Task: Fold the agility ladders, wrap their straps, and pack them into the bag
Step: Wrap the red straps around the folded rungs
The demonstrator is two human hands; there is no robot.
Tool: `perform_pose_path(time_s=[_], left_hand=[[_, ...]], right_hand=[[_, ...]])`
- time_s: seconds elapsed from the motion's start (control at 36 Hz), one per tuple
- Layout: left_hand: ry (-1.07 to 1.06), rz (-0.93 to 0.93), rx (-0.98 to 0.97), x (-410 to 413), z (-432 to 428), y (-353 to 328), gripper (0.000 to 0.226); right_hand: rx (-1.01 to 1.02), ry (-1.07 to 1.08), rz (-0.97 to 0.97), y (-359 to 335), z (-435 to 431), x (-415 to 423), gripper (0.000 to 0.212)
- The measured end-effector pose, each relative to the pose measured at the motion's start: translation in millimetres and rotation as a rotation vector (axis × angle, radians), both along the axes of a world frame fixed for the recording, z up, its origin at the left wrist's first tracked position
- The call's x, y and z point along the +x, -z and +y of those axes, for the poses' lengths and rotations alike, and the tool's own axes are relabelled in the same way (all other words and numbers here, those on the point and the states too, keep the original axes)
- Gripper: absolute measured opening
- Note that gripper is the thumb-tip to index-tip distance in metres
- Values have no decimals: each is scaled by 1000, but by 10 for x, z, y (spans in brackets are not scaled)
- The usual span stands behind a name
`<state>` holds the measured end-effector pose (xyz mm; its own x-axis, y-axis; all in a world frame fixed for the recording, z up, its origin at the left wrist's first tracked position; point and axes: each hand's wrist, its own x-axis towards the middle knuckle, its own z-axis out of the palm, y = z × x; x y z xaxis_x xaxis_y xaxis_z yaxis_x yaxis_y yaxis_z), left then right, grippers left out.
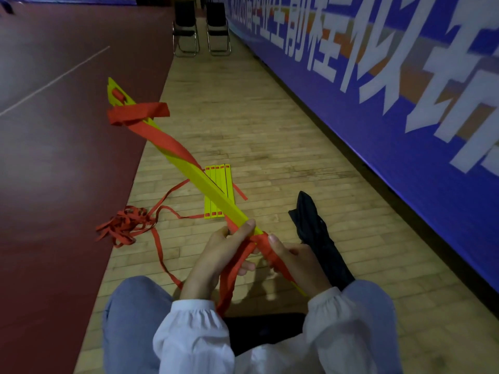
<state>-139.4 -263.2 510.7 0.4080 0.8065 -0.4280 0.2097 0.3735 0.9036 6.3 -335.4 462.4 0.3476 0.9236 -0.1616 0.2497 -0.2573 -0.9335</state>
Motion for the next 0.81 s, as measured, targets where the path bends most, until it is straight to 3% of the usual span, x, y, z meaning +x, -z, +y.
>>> perform_pose_path(time_s=[0.11,0.28,0.53,0.67,0.81], left_hand=[[48,-24,-15,-33,11,-8,57],[64,-68,-47,-18,0,-32,56],[-49,-82,-5,84,-36,-90,50],[-129,-76,-23,113,-16,-53,39],[-178,-41,60,83,3,32,38]], right_hand=[[64,50,-6,-20,-4,41,51],[81,100,-47,-3,-19,90,56],[87,194,-293,-20,6,18,73],[89,219,-407,-29,41,-60,55],[86,237,-344,-13,76,-127,50]])
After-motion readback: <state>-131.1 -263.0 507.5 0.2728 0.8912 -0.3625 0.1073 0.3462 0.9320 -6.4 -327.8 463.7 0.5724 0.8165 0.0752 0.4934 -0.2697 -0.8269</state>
